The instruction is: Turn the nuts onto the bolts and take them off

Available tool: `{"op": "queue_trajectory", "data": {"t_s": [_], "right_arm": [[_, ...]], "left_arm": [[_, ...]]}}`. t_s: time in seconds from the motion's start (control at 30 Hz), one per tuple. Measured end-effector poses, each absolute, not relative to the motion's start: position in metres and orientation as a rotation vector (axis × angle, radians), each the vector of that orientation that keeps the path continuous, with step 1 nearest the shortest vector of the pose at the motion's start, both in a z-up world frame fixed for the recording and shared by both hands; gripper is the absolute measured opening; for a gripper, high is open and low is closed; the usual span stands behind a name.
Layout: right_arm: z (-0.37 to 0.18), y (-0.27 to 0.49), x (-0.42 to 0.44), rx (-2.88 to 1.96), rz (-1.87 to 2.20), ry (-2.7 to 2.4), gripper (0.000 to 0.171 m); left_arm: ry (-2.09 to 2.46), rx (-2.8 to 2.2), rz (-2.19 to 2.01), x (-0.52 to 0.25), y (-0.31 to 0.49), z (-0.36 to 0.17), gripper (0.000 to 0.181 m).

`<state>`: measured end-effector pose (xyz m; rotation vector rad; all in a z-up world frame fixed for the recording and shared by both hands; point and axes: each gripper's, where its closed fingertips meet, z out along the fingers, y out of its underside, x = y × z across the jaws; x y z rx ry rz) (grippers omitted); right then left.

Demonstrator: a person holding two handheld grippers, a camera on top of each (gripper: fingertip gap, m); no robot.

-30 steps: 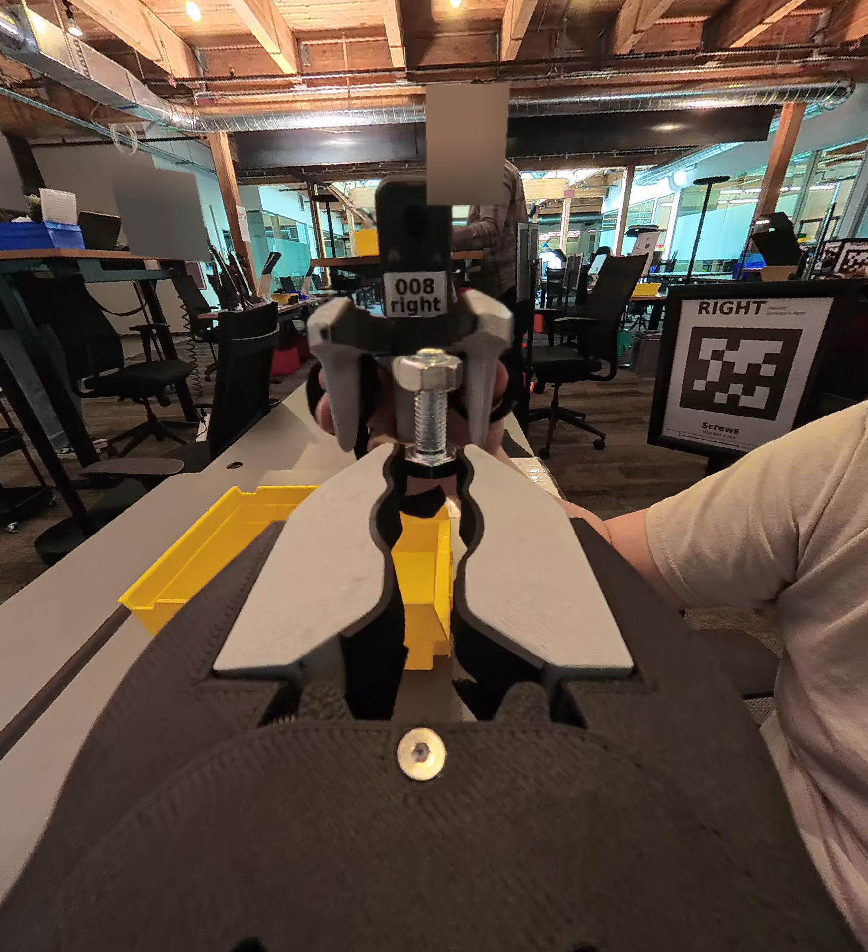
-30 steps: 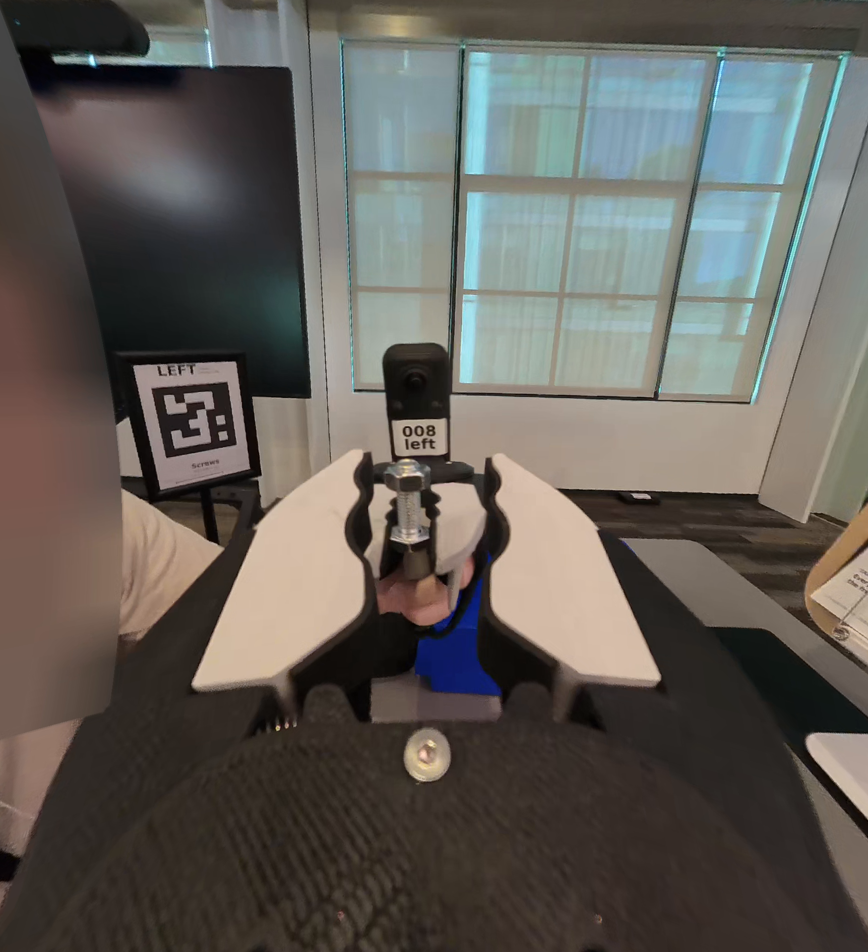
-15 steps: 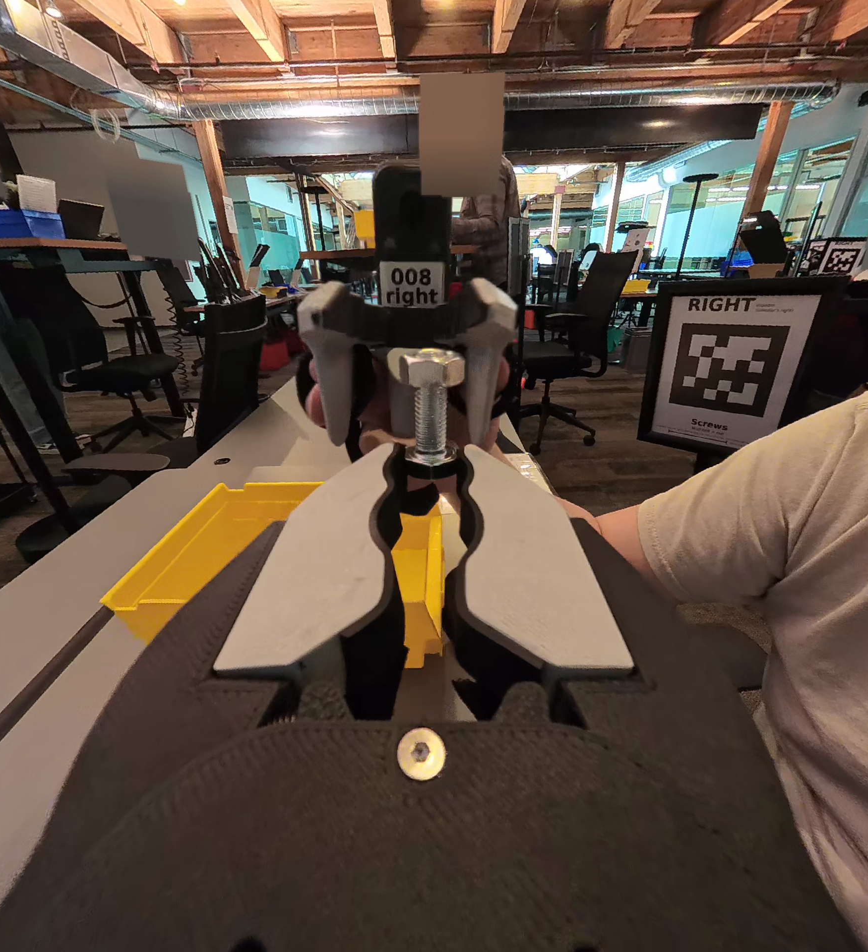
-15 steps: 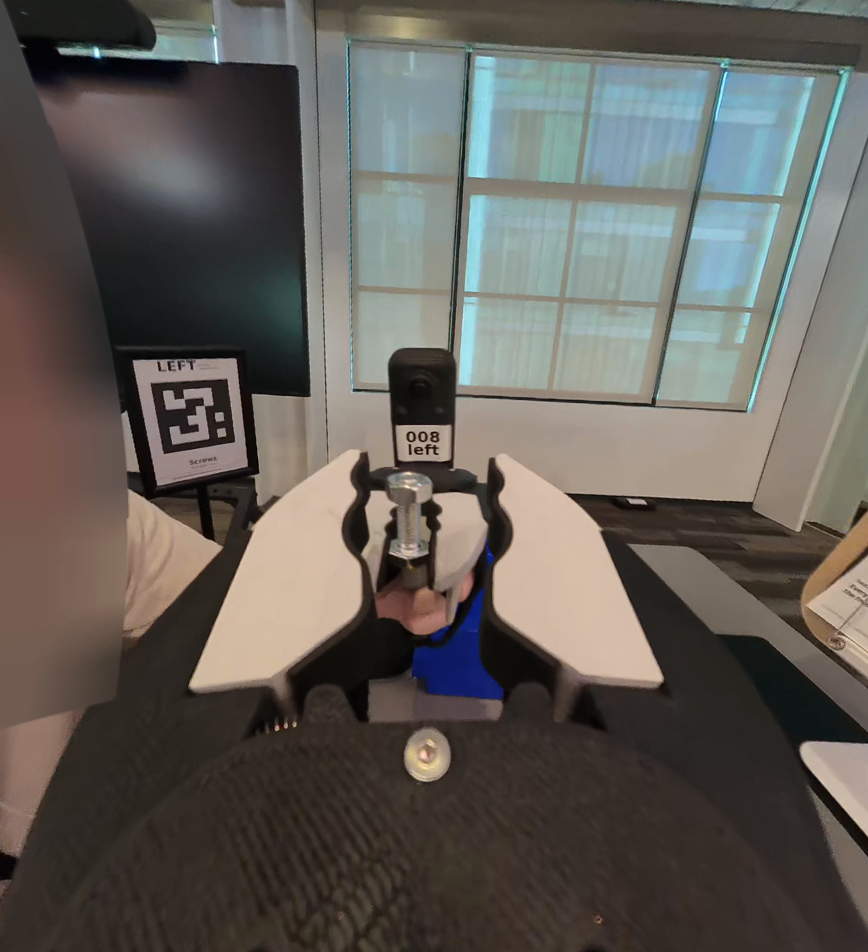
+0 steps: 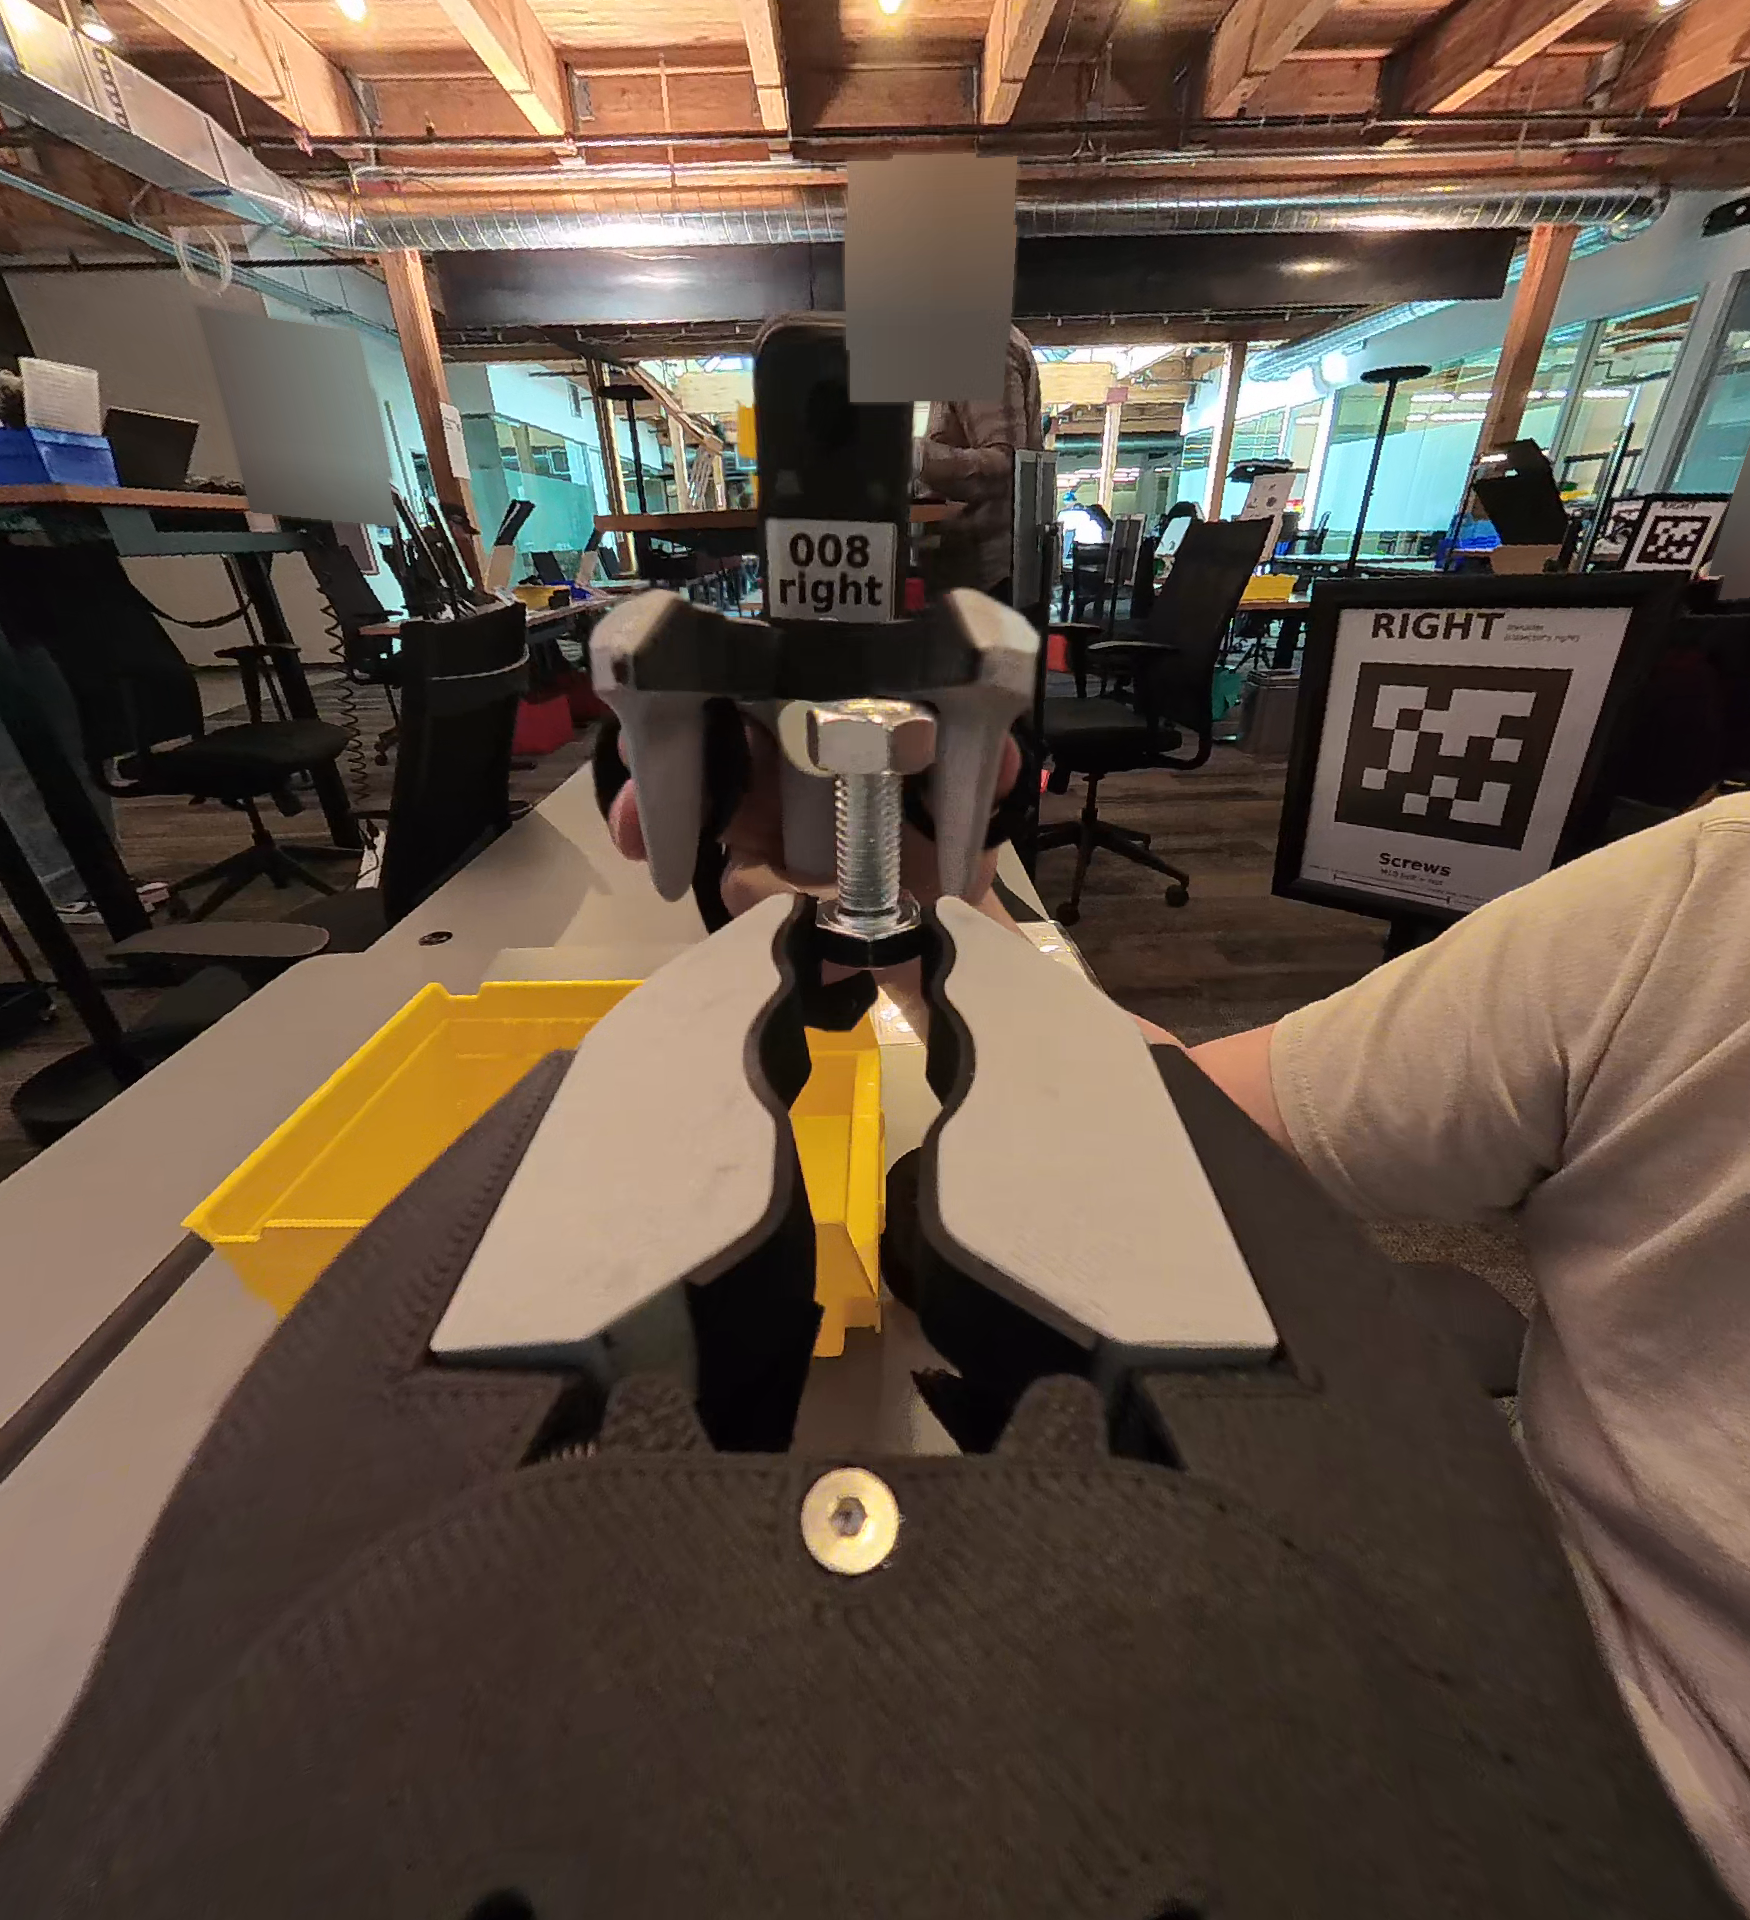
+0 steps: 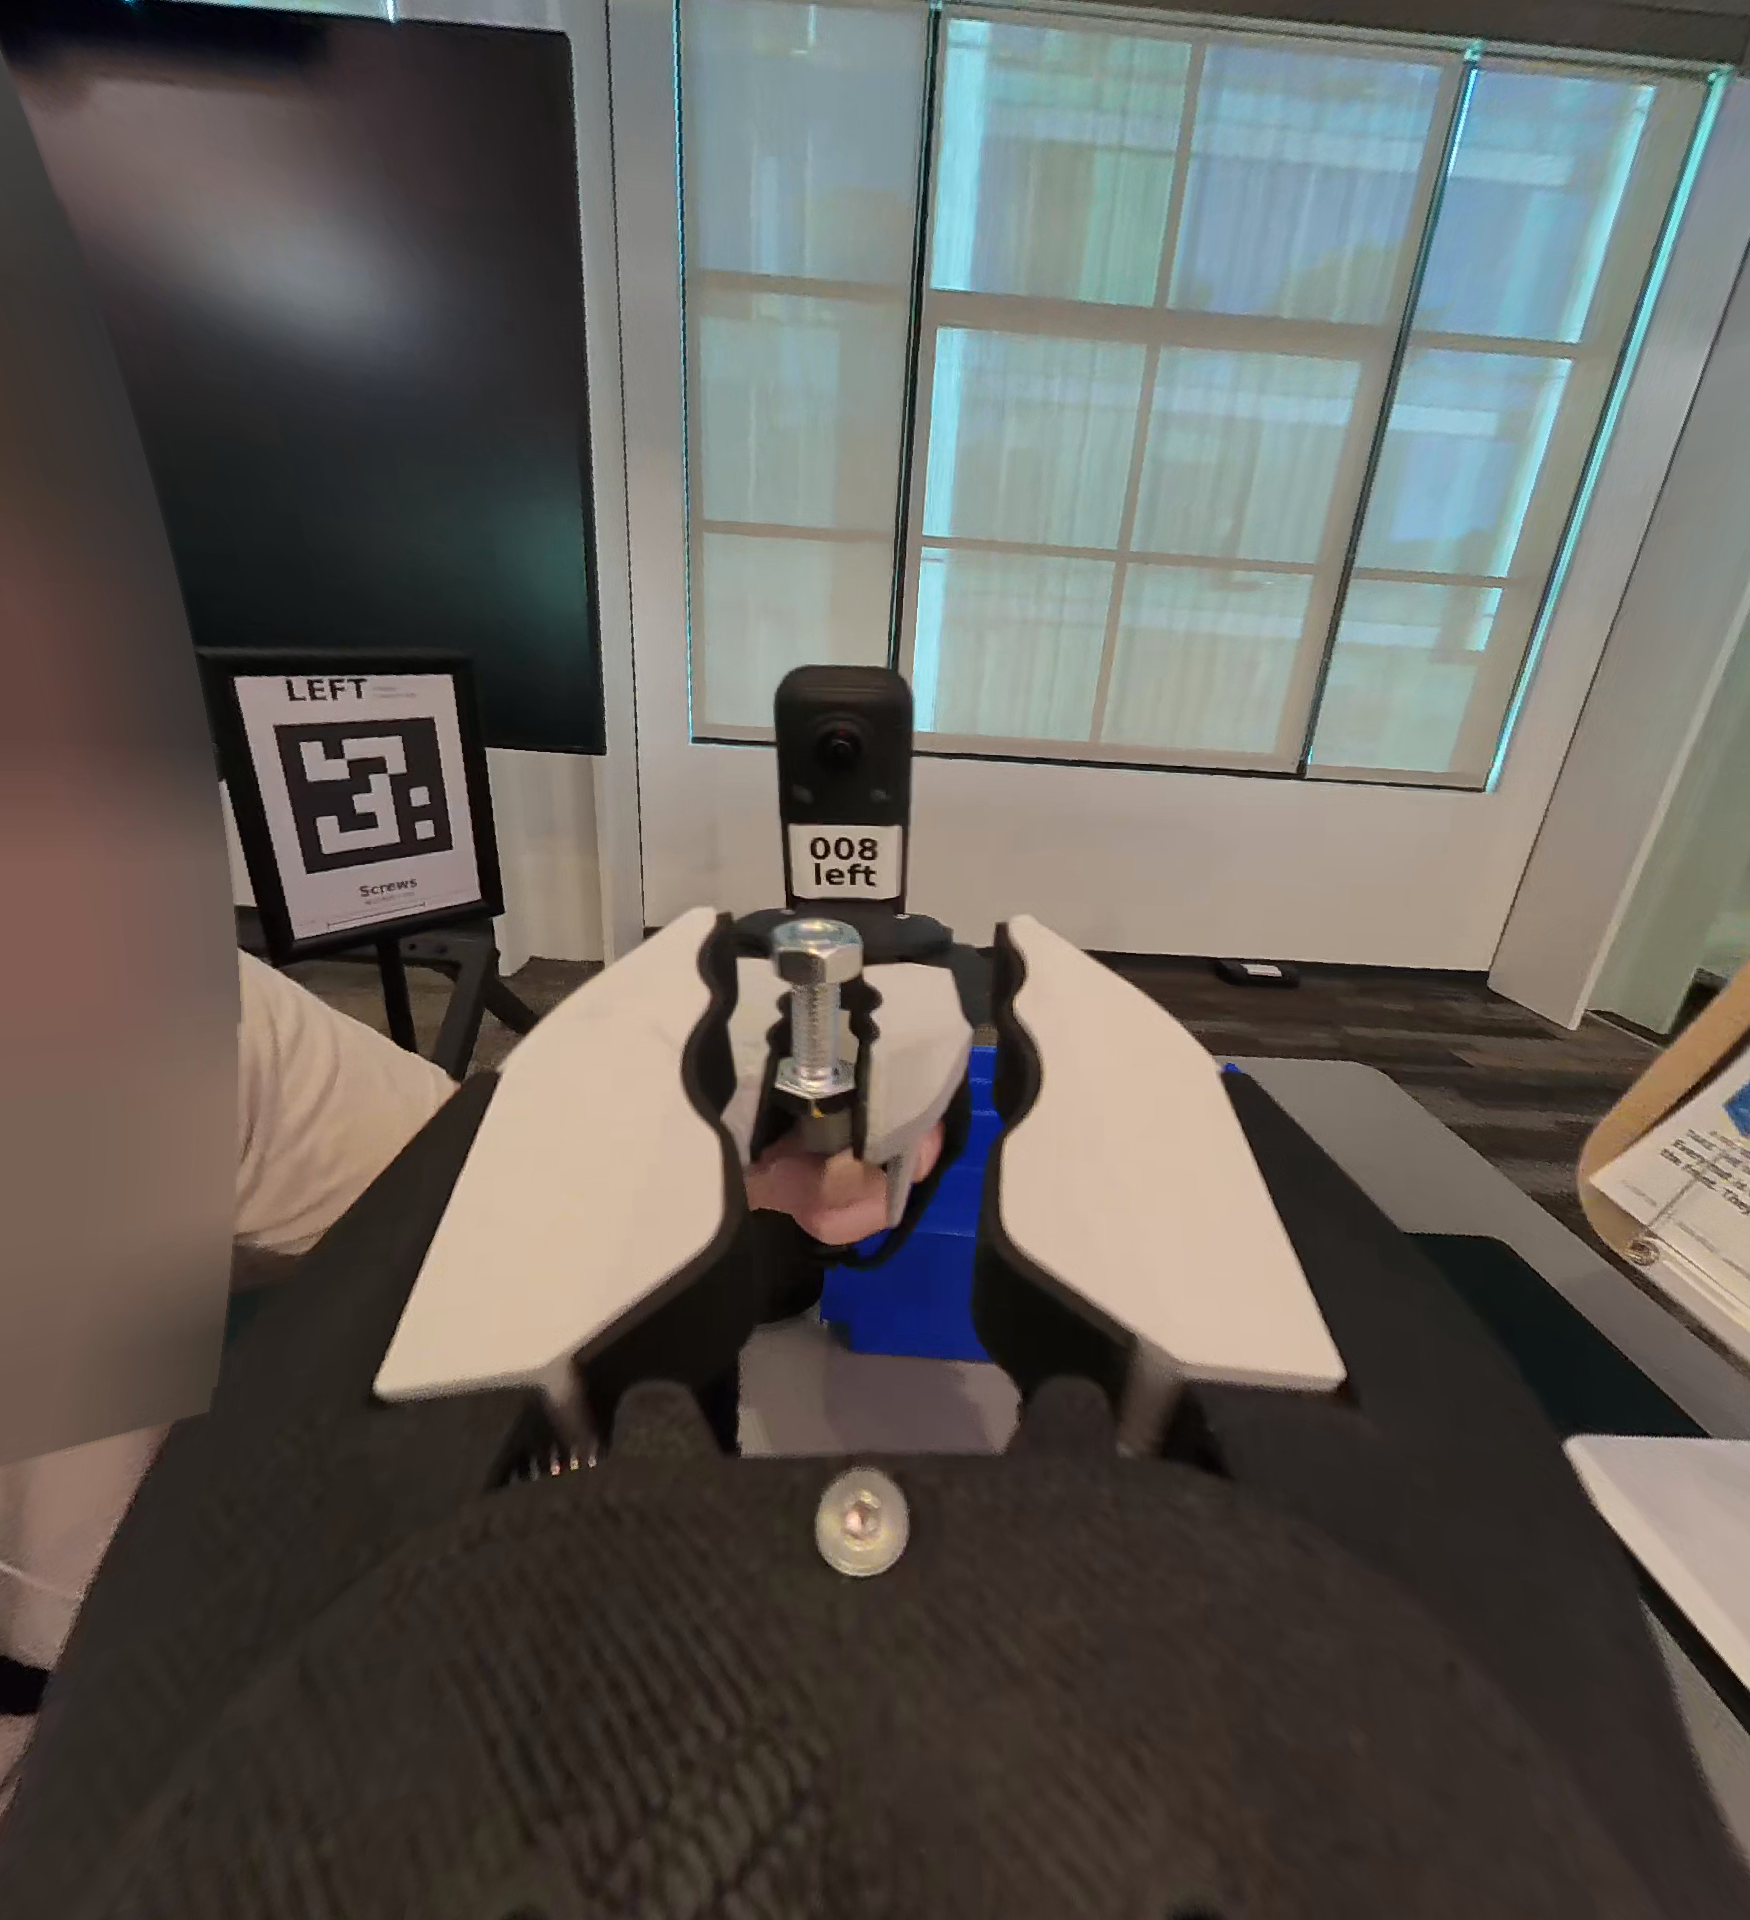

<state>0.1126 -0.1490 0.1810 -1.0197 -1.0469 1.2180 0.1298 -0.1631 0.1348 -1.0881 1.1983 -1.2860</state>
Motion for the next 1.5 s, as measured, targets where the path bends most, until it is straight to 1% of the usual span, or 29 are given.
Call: {"op": "queue_trajectory", "data": {"t_s": [0.13,0.27,0.33,0.47,0.63,0.87,1.0,1.13,1.33,1.5], "right_arm": [[0.172,-0.151,0.098,-1.053,1.171,-1.080,0.047],[0.175,-0.143,0.109,-1.059,1.211,-1.049,0.048],[0.179,-0.136,0.118,-1.063,1.216,-1.000,0.045],[0.185,-0.148,0.117,-1.025,1.249,-1.014,0.045],[0.172,-0.154,0.096,-1.069,1.164,-1.087,0.046],[0.178,-0.144,0.114,-1.063,1.219,-1.037,0.045],[0.181,-0.155,0.107,-1.029,1.225,-1.054,0.045],[0.172,-0.153,0.097,-1.063,1.168,-1.077,0.045],[0.173,-0.144,0.107,-1.087,1.192,-1.053,0.044],[0.179,-0.154,0.107,-1.045,1.195,-1.063,0.043]], "left_arm": [[1.208,-1.083,-1.289,0.132,-0.166,0.134,0.018],[1.199,-1.075,-1.282,0.129,-0.167,0.137,0.018],[1.193,-1.074,-1.294,0.127,-0.166,0.139,0.018],[1.194,-1.078,-1.291,0.128,-0.166,0.138,0.018],[1.215,-1.082,-1.278,0.132,-0.168,0.134,0.018],[1.198,-1.072,-1.281,0.126,-0.167,0.140,0.018],[1.206,-1.077,-1.276,0.128,-0.167,0.138,0.018],[1.216,-1.078,-1.275,0.131,-0.168,0.136,0.018],[1.194,-1.085,-1.276,0.128,-0.163,0.138,0.018],[1.193,-1.092,-1.265,0.129,-0.162,0.137,0.018]]}}
